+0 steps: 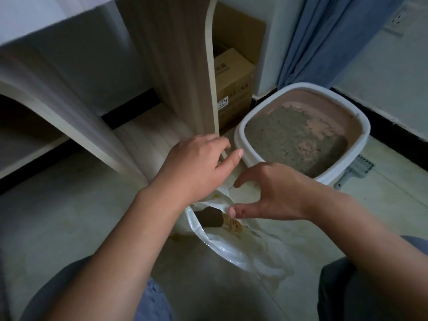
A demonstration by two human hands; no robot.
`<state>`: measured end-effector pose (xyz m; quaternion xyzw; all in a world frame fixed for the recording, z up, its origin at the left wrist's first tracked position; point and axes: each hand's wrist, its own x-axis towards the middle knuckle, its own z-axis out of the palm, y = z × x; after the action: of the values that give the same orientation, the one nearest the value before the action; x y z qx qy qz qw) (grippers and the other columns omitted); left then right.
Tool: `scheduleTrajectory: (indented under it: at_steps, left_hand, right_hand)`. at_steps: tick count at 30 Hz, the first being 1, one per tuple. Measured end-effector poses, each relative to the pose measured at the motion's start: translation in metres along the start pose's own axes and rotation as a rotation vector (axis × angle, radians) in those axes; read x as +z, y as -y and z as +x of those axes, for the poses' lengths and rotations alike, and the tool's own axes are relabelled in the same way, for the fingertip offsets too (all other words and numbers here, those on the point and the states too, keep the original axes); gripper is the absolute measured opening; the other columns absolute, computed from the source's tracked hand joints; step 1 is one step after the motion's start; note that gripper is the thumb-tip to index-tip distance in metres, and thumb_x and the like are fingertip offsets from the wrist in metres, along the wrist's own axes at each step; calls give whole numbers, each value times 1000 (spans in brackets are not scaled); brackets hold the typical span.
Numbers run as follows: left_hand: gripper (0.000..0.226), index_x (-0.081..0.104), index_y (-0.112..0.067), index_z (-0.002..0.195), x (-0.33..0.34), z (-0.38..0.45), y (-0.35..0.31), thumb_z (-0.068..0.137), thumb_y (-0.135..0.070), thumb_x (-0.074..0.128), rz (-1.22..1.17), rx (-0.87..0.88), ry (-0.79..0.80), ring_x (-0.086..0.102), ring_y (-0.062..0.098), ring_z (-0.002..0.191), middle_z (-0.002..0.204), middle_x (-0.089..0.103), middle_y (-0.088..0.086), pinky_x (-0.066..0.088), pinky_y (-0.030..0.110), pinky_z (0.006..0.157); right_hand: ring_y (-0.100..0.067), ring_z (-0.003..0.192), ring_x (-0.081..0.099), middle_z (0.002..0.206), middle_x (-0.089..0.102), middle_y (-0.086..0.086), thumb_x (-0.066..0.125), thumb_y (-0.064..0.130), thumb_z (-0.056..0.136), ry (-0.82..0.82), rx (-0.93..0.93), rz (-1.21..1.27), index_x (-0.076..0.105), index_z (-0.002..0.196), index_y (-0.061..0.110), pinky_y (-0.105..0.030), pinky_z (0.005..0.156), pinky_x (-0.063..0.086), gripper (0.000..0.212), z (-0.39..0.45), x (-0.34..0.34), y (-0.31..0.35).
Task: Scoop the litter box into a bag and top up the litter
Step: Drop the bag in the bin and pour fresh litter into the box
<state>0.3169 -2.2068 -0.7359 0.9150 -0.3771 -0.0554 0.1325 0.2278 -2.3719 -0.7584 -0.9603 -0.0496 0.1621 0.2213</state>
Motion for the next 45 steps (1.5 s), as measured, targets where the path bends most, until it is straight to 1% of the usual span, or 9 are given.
scheduleTrajectory:
  at_steps: [5, 12, 15, 19, 26, 32, 36, 40, 45]
  left_hand:
    - [51, 62, -24, 105, 8, -13, 5, 97, -59, 26, 11, -15, 45, 58, 17, 92, 100, 62, -7, 50, 40, 76]
    - [52, 61, -28, 112, 7, -14, -3, 94, -63, 26, -25, 1, 59, 58, 12, 95, 105, 62, -11, 52, 39, 78]
    - [53, 60, -27, 118, 10, -12, -12, 93, -64, 31, -6, 41, 76, 57, 11, 98, 109, 62, -11, 50, 35, 79]
    - [42, 61, -30, 107, 17, -3, -19, 91, -62, 40, 25, 87, 58, 54, 8, 87, 95, 60, -13, 46, 30, 71]
    - [25, 70, -15, 91, 30, 15, -24, 97, -29, 49, 13, 138, -103, 54, 15, 66, 79, 62, -4, 40, 29, 54]
    - [21, 73, -13, 88, 32, 25, -29, 96, -20, 54, -125, 60, -258, 56, 11, 60, 73, 67, -4, 42, 26, 53]
    - [28, 70, -13, 83, 33, 38, -18, 96, -24, 48, -231, -67, -319, 62, 21, 64, 70, 67, 1, 55, 38, 59]
    - [35, 59, -12, 66, 38, 46, -18, 95, -28, 47, -251, -92, -346, 55, 26, 54, 54, 55, 2, 51, 44, 52]
    - [36, 55, -12, 59, 34, 59, -20, 94, -22, 51, -322, -109, -395, 49, 26, 48, 48, 49, 0, 47, 42, 47]
  right_hand:
    - [-10, 107, 57, 117, 61, 13, 53, 90, 58, 120, -19, -41, 55, 125, 38, -35, 91, 51, 85, -4, 5, 10]
    - [-7, 77, 56, 91, 64, 13, 56, 47, 90, -34, -19, -148, 69, 101, 32, -24, 71, 49, 23, 6, -6, -4]
    - [-16, 74, 62, 85, 68, 6, 51, 42, 93, -144, 34, -170, 72, 100, 28, -32, 66, 53, 26, 12, -9, -18]
    - [-20, 72, 63, 80, 70, 4, 55, 35, 91, -285, 118, -150, 74, 95, 31, -31, 62, 53, 20, 19, -14, -36]
    - [-22, 75, 62, 84, 70, 3, 54, 31, 93, -418, 205, -107, 75, 96, 28, -30, 59, 48, 21, 21, -17, -54]
    - [-19, 74, 63, 85, 72, 5, 57, 28, 92, -636, 199, -67, 76, 95, 29, -29, 56, 44, 19, 27, -16, -56]
    - [-20, 73, 62, 80, 67, 2, 57, 42, 89, -499, 288, 12, 69, 89, 22, -33, 60, 51, 24, 24, -19, -61]
    - [-17, 75, 61, 84, 65, 4, 58, 63, 79, -262, 479, -73, 63, 94, 21, -35, 68, 55, 44, 2, -18, -78]
    - [-19, 69, 62, 73, 64, -1, 53, 58, 86, 19, 640, -60, 62, 71, 15, -31, 65, 52, 46, -28, -20, -96]
